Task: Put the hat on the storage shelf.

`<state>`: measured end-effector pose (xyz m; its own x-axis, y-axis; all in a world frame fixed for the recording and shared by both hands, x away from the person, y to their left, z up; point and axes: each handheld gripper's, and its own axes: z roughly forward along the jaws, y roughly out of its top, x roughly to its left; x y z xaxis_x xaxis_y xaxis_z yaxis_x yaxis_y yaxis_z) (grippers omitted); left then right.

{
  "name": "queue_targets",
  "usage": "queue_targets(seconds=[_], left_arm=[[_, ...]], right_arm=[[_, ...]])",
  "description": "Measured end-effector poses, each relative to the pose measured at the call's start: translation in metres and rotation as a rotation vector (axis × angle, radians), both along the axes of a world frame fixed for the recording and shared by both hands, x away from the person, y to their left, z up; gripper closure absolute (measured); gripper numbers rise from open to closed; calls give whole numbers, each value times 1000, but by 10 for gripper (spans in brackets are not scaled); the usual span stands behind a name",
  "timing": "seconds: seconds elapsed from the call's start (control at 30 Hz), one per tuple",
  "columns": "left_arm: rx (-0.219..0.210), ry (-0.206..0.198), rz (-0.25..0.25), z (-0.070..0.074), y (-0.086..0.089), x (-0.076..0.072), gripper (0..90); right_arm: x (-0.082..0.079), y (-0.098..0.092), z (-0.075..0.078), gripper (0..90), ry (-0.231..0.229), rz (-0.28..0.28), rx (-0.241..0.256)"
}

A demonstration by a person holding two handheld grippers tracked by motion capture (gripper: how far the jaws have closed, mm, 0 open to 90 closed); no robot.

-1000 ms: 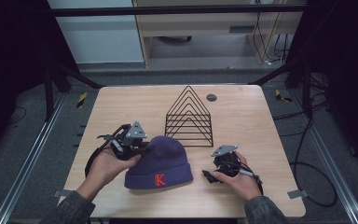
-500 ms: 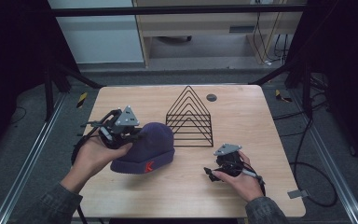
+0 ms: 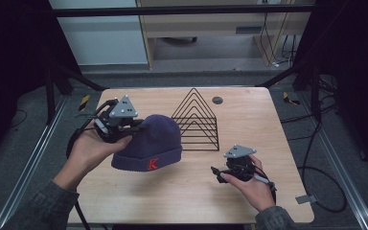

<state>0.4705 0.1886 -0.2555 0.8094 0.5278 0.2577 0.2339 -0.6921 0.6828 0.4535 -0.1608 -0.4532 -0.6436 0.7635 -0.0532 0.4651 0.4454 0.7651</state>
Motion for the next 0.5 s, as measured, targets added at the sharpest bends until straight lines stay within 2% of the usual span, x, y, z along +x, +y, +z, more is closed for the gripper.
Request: queue_targets(seconds=[0.2,0.3,0.5], left_arm=[[-35,-7,-15,8,-3,0,803],[-38,-15,-20,14,-3,2,803],[-78,-23,-19,26,-4,4,803]], right_arm=[[-17,-2,19,224,-14,26,32],[-19,1,23,224,-15,35,29],[-18,10,39,245,-23,60,32]])
